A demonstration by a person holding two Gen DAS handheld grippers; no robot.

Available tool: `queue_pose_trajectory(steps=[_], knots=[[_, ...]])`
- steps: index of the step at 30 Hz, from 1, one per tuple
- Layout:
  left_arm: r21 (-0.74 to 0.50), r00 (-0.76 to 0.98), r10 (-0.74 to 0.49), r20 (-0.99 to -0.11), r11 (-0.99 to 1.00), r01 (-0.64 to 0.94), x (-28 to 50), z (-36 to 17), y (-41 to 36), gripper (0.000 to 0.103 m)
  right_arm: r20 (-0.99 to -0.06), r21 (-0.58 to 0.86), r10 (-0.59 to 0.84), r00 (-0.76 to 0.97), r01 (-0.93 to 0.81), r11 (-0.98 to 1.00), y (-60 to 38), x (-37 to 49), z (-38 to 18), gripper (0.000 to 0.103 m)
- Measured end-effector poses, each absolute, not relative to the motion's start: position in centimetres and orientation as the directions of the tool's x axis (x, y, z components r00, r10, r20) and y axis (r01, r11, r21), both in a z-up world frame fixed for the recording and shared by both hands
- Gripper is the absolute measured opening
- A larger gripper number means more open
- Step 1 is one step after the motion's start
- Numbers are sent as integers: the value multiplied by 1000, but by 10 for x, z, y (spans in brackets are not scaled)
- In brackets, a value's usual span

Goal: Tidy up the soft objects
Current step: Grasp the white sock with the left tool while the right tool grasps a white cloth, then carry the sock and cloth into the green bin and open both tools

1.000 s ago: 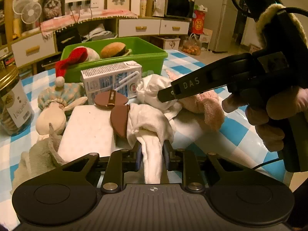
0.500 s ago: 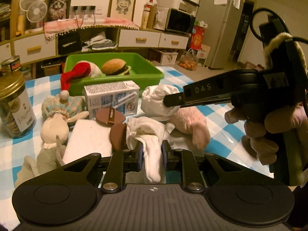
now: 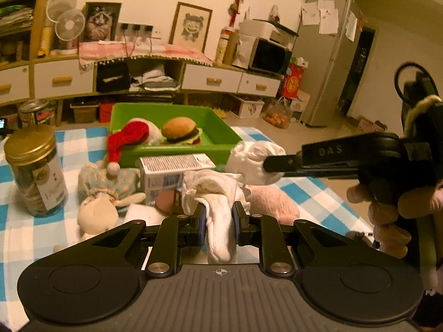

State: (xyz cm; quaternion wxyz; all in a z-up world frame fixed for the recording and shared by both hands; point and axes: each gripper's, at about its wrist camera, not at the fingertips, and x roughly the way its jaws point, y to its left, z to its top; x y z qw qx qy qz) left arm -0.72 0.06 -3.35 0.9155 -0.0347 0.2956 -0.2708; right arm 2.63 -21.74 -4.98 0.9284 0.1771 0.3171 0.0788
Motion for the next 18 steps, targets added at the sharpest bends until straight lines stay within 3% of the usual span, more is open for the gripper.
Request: queue_pose_trajectory(steps=[18], knots=[[-251,759,-477,-444,879,406,14,0,16,17,-509,439,240,826,10,898,-214,25,-22,6]])
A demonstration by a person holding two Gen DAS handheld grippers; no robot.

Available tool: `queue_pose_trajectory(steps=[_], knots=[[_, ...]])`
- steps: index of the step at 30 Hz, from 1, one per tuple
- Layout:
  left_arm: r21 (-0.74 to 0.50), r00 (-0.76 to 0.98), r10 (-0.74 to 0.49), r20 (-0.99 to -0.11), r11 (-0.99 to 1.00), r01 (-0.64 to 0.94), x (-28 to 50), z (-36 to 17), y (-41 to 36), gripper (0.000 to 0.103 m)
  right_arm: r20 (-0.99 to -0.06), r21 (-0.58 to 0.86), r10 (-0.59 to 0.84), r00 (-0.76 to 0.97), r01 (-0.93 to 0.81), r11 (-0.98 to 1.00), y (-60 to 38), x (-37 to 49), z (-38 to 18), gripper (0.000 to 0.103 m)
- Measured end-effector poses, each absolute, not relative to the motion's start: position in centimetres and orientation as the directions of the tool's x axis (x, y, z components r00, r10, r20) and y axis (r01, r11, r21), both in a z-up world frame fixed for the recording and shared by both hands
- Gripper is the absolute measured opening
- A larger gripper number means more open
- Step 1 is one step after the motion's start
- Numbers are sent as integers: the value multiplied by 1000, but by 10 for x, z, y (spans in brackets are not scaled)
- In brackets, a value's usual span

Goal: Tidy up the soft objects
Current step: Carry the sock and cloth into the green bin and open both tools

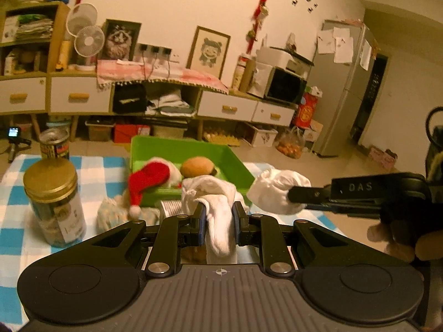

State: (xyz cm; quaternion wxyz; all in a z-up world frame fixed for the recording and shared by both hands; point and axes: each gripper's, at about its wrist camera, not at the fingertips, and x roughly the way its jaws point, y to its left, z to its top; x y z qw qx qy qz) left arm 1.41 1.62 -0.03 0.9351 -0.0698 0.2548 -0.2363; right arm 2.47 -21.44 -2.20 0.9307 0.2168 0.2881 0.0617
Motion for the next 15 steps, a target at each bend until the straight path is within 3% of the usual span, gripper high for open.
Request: queue_pose_trajectory(steps=[15], knots=[[-321,822,-431,-371,891,322,54,28,18,17,-424,570,293,857,2,822,-225,52,10,6]])
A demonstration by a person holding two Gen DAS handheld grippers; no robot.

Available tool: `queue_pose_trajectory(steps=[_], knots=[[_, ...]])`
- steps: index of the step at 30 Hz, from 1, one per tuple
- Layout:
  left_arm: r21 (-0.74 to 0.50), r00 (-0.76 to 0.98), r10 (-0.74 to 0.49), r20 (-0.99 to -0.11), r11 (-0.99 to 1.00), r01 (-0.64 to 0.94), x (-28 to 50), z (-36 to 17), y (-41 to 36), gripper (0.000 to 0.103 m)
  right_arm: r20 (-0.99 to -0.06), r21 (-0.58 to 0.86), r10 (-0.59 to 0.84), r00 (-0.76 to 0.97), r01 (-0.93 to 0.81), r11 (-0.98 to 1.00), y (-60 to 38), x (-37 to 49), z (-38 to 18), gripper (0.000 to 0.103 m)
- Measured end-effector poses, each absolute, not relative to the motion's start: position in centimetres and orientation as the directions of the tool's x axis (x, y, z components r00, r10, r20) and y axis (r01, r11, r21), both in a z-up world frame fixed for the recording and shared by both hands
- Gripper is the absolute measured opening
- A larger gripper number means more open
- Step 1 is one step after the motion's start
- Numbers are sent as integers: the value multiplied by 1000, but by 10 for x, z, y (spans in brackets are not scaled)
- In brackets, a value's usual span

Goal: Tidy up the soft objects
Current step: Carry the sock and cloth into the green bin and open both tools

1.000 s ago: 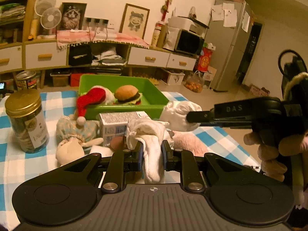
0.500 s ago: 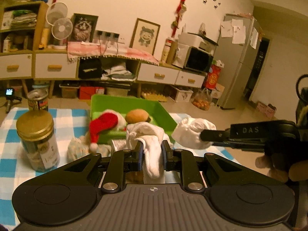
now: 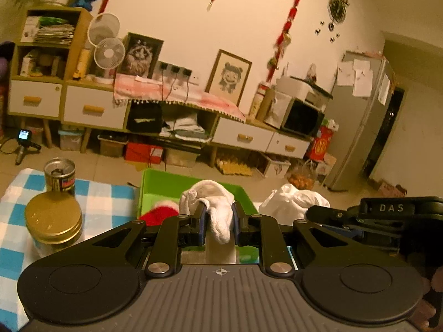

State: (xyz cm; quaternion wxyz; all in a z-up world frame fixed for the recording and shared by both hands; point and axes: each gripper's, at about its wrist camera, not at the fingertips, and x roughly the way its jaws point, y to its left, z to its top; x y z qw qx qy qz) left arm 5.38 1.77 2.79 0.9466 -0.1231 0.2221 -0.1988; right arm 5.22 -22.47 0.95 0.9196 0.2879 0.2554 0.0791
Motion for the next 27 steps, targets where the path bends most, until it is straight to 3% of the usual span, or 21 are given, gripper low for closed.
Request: queue_pose_trajectory(steps=[12,27], knots=[[-408,840,-403,-365,880,245,106,32,5,17,-416,663,270,869,86,744,-244,88,9,6],[-253,825,-283,-490,951,176,212,-4,-26,17,-551,571,162,818,228,789,-257,150,-40,6]])
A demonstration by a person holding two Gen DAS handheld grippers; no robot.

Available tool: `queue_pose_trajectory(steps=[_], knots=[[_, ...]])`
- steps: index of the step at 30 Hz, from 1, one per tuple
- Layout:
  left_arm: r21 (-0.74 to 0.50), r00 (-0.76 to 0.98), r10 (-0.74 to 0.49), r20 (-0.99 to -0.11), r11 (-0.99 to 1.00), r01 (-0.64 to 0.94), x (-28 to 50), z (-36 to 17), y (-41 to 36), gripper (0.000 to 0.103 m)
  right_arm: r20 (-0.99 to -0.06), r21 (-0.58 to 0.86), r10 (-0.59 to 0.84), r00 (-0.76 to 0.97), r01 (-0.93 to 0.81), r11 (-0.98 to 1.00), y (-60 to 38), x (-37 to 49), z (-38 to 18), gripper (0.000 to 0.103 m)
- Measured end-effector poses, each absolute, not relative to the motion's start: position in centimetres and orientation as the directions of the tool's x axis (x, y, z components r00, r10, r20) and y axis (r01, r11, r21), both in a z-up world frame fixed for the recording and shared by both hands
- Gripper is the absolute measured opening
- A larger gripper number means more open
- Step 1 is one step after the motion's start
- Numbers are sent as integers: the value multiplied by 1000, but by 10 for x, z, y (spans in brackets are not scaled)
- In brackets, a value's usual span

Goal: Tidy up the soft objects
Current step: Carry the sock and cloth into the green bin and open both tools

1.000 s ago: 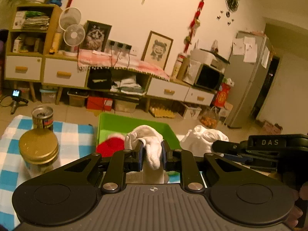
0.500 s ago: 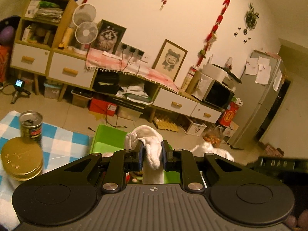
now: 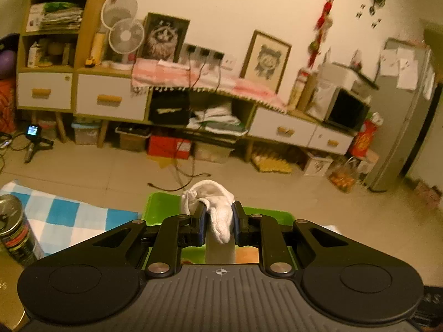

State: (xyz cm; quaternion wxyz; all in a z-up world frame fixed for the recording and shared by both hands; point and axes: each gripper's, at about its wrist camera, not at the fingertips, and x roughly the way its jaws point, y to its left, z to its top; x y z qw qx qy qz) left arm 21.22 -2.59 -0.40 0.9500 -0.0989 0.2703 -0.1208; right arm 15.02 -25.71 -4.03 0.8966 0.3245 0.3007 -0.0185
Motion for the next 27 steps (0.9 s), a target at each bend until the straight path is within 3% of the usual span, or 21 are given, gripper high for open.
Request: queue_pose_trajectory(steps=[8,17,18,21,23,27], knots=[[-170,786,-216,-580,975,143,239,-33,-34,17,-612,525,152,776,254,812,-257,164,-61,6],[-147,779,-210,-590,977,152,238,-34,-37,23,-626,518,154,765,260,815,-255,165,-62,9],[-143,783,-210,-585,978,155,237,-32,-37,25,-625,521,156,765,261,813,-255,165,-61,9],[-134,786,-202,-585,979,153,236,-28,-37,44,-616,538,165,770,258,803,-257,164,-59,18],[-134,787,-200,-583,980,149,234,-26,-37,50,-612,542,160,775,263,798,-257,162,-57,40],[-132,791,-195,-579,981,146,230,-21,-36,64,-611,540,152,777,268,798,-258,159,-53,45]])
